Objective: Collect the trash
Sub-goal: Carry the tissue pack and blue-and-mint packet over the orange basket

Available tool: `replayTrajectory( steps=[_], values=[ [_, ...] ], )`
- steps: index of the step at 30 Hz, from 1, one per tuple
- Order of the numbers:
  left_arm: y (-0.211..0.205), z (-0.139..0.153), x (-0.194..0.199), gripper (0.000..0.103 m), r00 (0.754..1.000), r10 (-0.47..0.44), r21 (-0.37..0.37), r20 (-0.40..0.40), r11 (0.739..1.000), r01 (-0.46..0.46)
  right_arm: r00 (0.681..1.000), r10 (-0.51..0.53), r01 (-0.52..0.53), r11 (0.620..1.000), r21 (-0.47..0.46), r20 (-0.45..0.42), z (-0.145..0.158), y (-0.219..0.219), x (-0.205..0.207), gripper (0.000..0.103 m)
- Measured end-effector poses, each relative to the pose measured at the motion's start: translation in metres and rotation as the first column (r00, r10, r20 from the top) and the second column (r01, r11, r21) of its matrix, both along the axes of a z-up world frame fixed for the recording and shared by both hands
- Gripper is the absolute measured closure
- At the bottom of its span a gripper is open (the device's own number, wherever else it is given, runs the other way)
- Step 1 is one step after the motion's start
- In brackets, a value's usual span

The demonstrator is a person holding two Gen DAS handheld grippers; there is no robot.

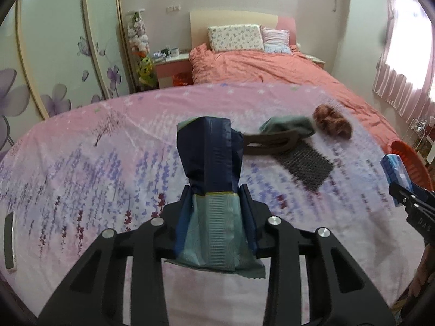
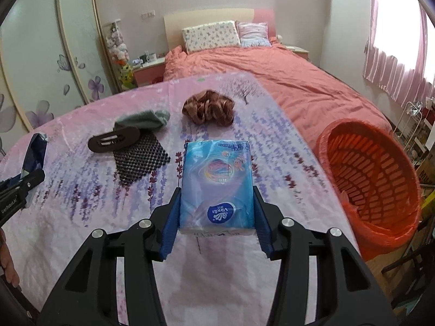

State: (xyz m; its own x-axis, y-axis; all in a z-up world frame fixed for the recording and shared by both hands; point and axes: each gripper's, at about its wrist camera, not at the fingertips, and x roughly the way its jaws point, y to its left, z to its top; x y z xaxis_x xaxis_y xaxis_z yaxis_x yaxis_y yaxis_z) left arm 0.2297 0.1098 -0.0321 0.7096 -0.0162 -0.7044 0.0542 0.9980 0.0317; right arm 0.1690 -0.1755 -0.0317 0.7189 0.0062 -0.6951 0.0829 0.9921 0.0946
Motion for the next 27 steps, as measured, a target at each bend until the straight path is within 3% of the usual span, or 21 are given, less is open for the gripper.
replayTrajectory(
  steps=[15, 27],
  values=[
    [-0.09, 0.056, -0.038, 0.068, 0.984, -0.153, -0.022, 0.087, 0.988, 0.155, 0.981, -0.083, 0.097, 0.993, -0.072, 0.177, 0.051, -0.049, -0.048, 0.054],
    [-0.208, 0.073, -0.044, 0.068, 0.934, -0.339, -0.058, 0.111, 0.936, 0.347, 0.952, -0.202, 0.215, 0.976, -0.034, 0.23, 0.066, -0.122, -0.064, 0.054]
  ],
)
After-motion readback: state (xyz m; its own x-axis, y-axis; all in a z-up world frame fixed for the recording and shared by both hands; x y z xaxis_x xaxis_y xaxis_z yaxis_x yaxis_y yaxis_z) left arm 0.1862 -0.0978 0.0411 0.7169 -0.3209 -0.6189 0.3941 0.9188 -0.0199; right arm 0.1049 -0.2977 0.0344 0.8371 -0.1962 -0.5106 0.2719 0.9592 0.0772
